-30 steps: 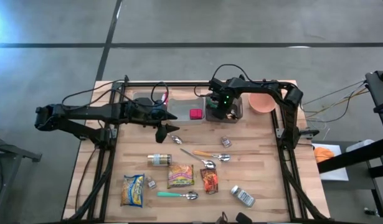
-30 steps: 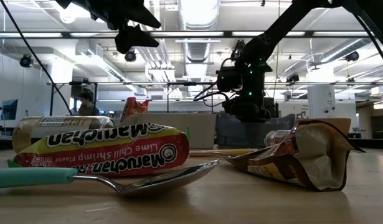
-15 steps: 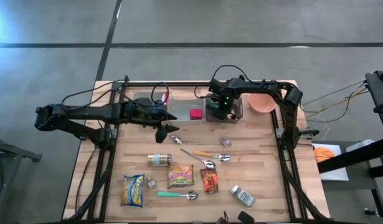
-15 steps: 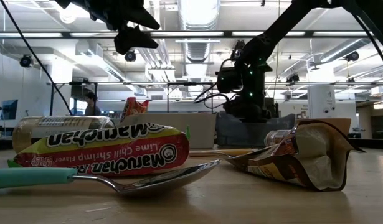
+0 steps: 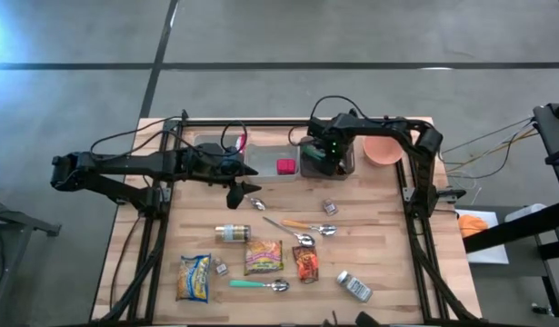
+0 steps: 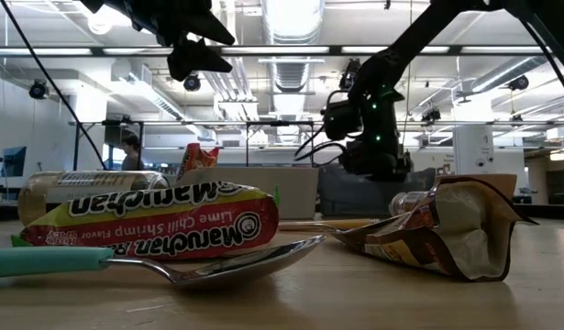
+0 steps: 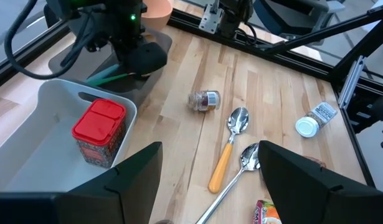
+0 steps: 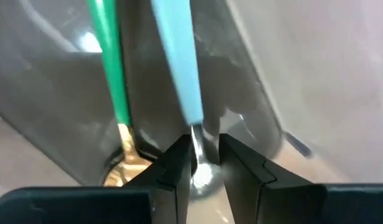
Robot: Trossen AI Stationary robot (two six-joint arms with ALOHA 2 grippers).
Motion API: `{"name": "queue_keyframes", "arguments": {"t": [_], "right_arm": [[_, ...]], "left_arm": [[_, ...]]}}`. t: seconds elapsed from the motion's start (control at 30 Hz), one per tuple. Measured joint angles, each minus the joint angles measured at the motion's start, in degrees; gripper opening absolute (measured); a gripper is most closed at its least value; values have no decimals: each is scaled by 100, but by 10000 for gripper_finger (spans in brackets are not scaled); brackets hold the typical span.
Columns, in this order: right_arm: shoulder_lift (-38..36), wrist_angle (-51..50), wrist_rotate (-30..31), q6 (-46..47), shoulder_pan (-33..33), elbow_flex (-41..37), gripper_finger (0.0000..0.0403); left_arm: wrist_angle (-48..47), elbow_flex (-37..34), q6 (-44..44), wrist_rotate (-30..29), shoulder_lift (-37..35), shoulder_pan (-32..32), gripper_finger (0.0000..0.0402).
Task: Pick & Place Food Item
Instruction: Put the light blue spoon into the black bin, then put the yellow spoon into the black bin
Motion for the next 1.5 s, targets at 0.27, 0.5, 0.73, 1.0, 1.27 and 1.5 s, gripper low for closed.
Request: {"name": "queue_keyframes", "arguments": {"t": [0.27,0.5,0.73,1.0,1.27,1.5], "right_arm": [[-349,-38,137,147,13,160,80],[-447,-52,71,158,32,268,80],[-447,-66,45,149,81,279,80],[-447,-170,-650,605,114,279,80],[-560,-210,-953,668,375,284,80],[-915,-238,-954,647,724,344,80]], "left_arm": [[-9,0,4,0,0,-2,270],[-78,0,7,0,-1,-2,270],[-131,0,7,0,-1,-2,270],[-131,0,7,0,-1,-2,270],[-129,0,4,0,-2,-2,270],[-133,0,2,0,-2,-2,270]]}}
